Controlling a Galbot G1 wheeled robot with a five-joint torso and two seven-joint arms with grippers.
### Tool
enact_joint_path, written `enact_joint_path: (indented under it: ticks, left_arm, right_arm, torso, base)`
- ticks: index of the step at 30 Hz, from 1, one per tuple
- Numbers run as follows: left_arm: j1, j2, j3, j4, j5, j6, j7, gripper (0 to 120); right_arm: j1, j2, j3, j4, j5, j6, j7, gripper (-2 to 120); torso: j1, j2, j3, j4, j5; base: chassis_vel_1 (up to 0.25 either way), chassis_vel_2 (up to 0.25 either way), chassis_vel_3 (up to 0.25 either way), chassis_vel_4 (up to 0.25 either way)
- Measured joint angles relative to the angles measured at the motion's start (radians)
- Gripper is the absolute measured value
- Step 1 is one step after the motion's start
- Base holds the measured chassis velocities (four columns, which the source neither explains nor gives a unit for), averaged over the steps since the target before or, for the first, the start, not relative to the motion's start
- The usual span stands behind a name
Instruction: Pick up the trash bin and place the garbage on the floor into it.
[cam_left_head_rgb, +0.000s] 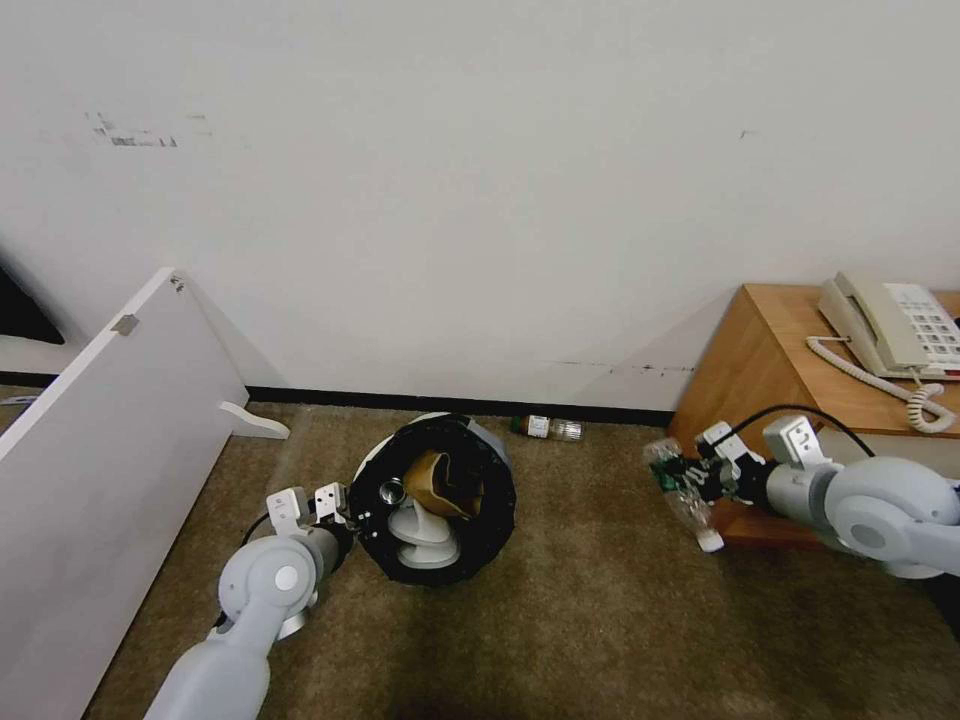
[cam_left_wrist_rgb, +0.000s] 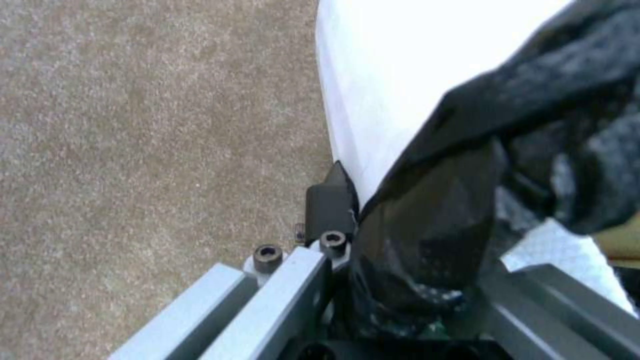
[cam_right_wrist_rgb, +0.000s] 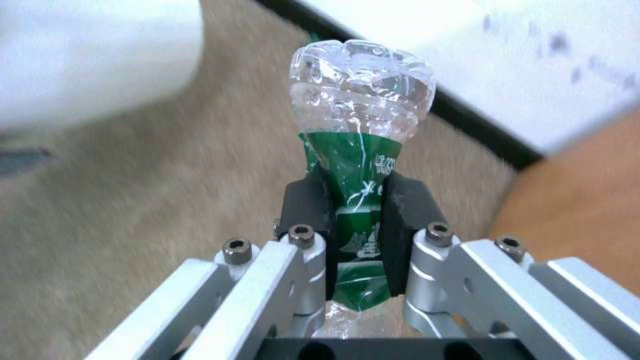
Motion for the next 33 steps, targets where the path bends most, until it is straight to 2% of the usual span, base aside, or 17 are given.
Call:
enact_joint_path:
  ticks: [3, 5, 9, 23, 33]
  left_arm:
    - [0.003, 0.008, 0.000, -0.008, -0.019, 0.000, -0.008, 0]
    - [0.009, 0.019, 0.002, -0.027, -0.070, 0.000, -0.032, 0]
    - [0.015, 0.026, 0.007, -0.044, -0.109, -0.001, -0.058, 0]
    - [0.029, 0.032, 0.032, -0.080, -0.174, -0.001, -0.122, 0]
    - [0.024, 0.015, 0.070, -0.077, -0.221, -0.003, -0.162, 0]
  right_arm:
    - [0.014, 0.004, 0.004, 0.018, -0.005, 0.002, 0.000, 12]
    - [0.044, 0.008, 0.016, 0.058, -0.020, 0.009, -0.002, 12]
    - [0.079, 0.016, 0.025, 0.098, -0.018, 0.015, -0.001, 12]
    - [0.265, 0.071, 0.022, 0.198, 0.004, 0.046, -0.009, 12]
    - [0.324, 0.097, 0.025, 0.257, 0.003, 0.143, -0.081, 12]
  torso:
    - [0.000, 0.000, 0.000, 0.0000, 0.0000]
    - [0.000, 0.000, 0.000, 0.0001, -0.0001]
    - [0.000, 0.000, 0.000, 0.0001, 0.0000]
    - [0.000, 0.000, 0.000, 0.0000, 0.0001]
    - [0.000, 0.000, 0.000, 0.0000, 0.0000]
  base:
    - [0.000, 0.000, 0.000, 0.000]
    - [0.000, 0.000, 0.000, 0.000]
    - [0.000, 0.000, 0.000, 0.000]
    - [0.000, 0.000, 0.000, 0.000]
    - [0.000, 0.000, 0.000, 0.000]
